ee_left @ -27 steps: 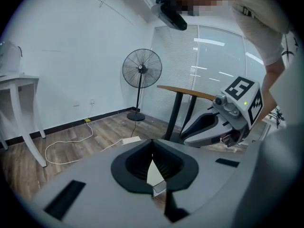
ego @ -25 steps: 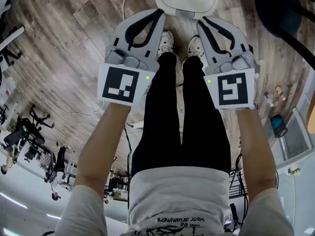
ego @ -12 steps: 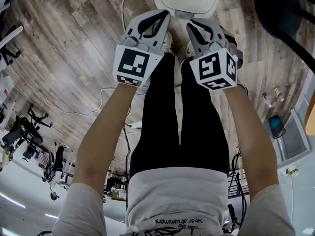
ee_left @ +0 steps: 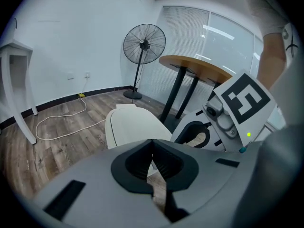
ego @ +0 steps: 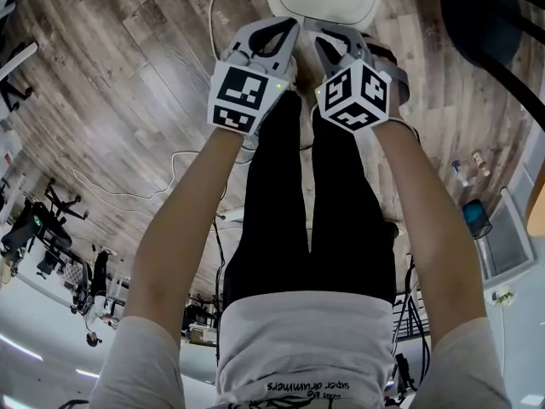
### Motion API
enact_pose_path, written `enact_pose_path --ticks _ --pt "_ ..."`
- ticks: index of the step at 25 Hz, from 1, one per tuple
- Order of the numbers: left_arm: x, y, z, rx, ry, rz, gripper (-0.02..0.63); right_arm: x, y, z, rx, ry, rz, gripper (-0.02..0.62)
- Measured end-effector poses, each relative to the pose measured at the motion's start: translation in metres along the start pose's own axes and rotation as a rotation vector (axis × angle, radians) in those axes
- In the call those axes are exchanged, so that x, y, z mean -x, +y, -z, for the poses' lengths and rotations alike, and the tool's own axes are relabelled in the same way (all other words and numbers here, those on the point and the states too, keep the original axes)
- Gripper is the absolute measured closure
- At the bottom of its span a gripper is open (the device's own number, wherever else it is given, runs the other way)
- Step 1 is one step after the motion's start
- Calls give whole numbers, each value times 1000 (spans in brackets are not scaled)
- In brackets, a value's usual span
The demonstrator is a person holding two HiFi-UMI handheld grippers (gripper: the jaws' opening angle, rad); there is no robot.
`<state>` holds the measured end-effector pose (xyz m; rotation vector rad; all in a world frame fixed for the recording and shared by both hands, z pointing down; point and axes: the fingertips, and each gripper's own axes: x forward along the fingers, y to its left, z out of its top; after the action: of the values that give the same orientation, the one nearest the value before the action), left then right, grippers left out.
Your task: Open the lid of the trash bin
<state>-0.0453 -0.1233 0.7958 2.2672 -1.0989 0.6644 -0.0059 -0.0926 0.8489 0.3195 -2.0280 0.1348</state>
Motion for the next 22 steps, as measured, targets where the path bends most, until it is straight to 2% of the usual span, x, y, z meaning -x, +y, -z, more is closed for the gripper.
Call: enact_pose_path --ticks 7,11,17,22 --pt "-10 6 20 -7 65 4 591 -22 6 13 48 89 -18 486" --pt "-10 8 24 0 75 1 591 -30 12 21 51 132 -47 480" --pt "-10 7 26 -1 71 6 591 -37 16 23 70 156 -40 465" --pt "-9 7 28 -18 82 14 591 -40 19 22 36 148 -38 456"
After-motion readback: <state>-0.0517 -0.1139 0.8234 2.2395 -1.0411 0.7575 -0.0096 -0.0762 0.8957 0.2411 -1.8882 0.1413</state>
